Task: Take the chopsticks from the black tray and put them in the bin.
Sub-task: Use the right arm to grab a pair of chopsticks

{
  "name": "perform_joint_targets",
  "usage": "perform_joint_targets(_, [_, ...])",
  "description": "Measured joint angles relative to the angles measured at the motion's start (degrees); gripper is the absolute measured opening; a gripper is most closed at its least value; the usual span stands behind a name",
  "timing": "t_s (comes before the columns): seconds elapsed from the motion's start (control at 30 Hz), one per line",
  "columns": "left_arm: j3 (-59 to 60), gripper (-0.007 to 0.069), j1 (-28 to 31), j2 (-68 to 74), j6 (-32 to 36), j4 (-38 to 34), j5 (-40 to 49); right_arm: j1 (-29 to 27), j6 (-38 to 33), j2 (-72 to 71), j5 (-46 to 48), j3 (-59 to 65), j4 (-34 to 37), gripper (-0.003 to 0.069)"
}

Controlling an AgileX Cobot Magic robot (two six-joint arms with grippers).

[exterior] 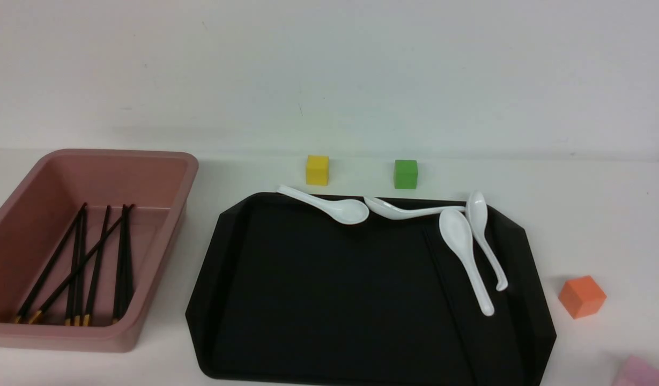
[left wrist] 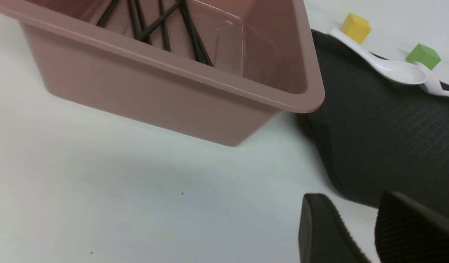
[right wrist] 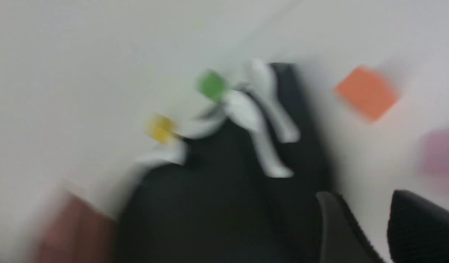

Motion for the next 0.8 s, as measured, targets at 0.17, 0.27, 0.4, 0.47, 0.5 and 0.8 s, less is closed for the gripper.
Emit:
perform_joint_targets(0.17, [0.0,0.0237,0.0,0.0,0.0,0.0,0.0,0.0,4.5,0.0,-0.9,0.0,11.9,0.0239])
perform_joint_targets(0.27, [0.0,0.0237,0.0,0.0,0.0,0.0,0.0,0.0,4.9,0.0,-0.9,0.0,13.6,0.0239])
perform_joint_targets(0.4, [0.0,0.0237,0.0,0.0,0.0,0.0,0.0,0.0,4.0,0.0,-1.2,-0.1,17.9,0.0239])
perform_joint_targets(0.47, [0.0,0.0237,0.0,0.0,0.0,0.0,0.0,0.0,-0.8,0.0,-0.8,-2.6,19.4,0.0239])
perform_joint_targets(0.5, [0.0,0.0237,0.0,0.0,0.0,0.0,0.0,0.0,-3.3,0.0,-0.8,-4.3,19.8,0.0239])
perform_joint_targets(0.8, [0.0,0.0238,0.0,0.0,0.0,0.0,0.0,0.0,-31.2,14.3,7.9,-31.4,14.6,0.0004])
